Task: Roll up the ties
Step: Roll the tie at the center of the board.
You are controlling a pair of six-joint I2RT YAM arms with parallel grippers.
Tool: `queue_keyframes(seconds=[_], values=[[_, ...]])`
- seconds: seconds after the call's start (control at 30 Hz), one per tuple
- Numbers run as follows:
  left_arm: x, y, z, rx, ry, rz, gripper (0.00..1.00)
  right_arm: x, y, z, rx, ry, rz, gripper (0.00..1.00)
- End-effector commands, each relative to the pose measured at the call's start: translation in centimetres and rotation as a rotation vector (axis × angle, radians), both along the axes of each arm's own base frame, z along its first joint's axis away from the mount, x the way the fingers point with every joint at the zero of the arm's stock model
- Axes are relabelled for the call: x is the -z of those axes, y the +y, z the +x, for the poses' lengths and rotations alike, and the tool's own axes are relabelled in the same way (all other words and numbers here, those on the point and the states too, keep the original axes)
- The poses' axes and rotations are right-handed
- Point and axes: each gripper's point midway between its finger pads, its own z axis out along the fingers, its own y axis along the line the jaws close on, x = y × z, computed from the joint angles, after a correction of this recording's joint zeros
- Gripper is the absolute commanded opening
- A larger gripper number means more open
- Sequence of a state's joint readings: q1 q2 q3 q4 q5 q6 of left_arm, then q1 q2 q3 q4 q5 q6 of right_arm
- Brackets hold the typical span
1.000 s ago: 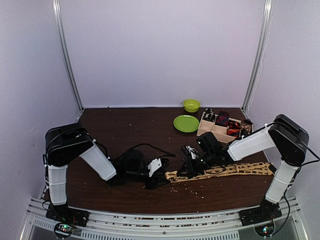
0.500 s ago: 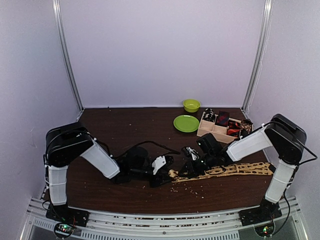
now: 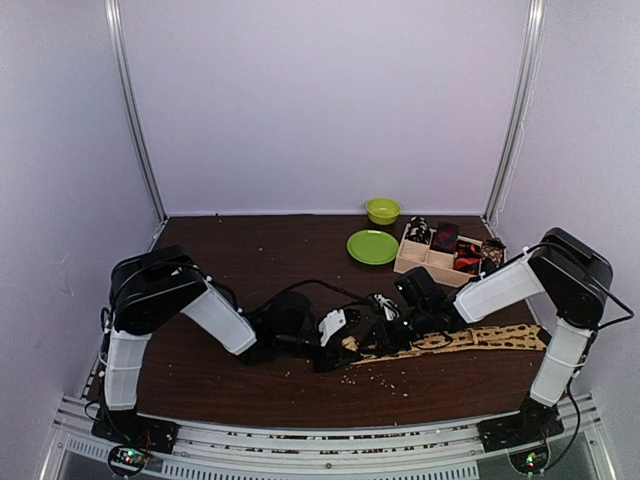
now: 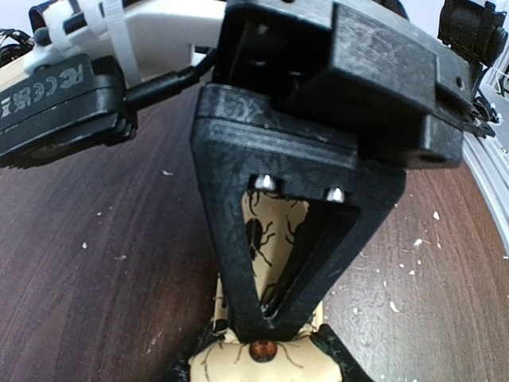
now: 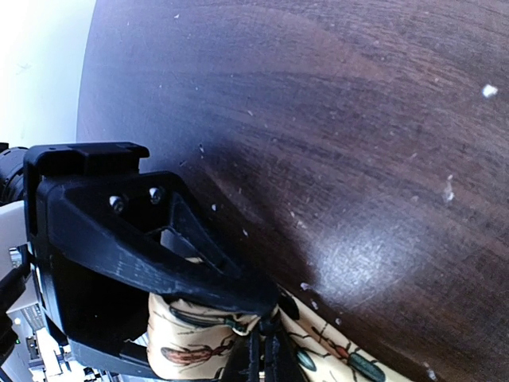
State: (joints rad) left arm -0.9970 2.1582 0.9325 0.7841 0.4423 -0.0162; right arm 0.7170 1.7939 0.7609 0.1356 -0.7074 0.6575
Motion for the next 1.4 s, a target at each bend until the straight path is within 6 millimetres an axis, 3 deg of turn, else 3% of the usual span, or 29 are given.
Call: queue_keyframes(seconds=[0.0,0.17,0.37,0.53,0.73,0.93,1.17,1.37], values=[[2.5,-0.9,-0.9,0.024,0.029,0.063,0.4,4.0,-2.0,-1.5,0.027,0.066,-0.13,0.0],[4.0,1.1,-1.1,0.007,0.014,0.193,0.32,2.3,-1.7,-1.4,0.027,0.049,-0.084,0.02],[5.8,3.7,-1.9,0.04,0.002,0.366,0.29,-2.1,-1.2,-0.6,0.052,0.019,0.048,0.2],[6.0,3.7,-1.7,0.045,0.003,0.391,0.29,-5.3,1.5,-0.2,0.06,0.052,0.221,0.35],[6.1,3.6,-1.6,0.038,0.007,0.393,0.3,-4.8,2.0,-0.3,0.052,0.065,0.206,0.37],[6.2,3.6,-1.6,0.035,0.008,0.392,0.3,-3.6,2.2,-0.7,0.041,0.081,0.177,0.3],[6.4,3.7,-1.6,0.035,0.013,0.397,0.3,-5.2,2.2,-1.3,0.017,0.055,0.199,0.37],[6.4,3.6,-1.6,0.035,0.014,0.395,0.3,-6.2,2.3,-1.5,0.003,0.039,0.214,0.36]])
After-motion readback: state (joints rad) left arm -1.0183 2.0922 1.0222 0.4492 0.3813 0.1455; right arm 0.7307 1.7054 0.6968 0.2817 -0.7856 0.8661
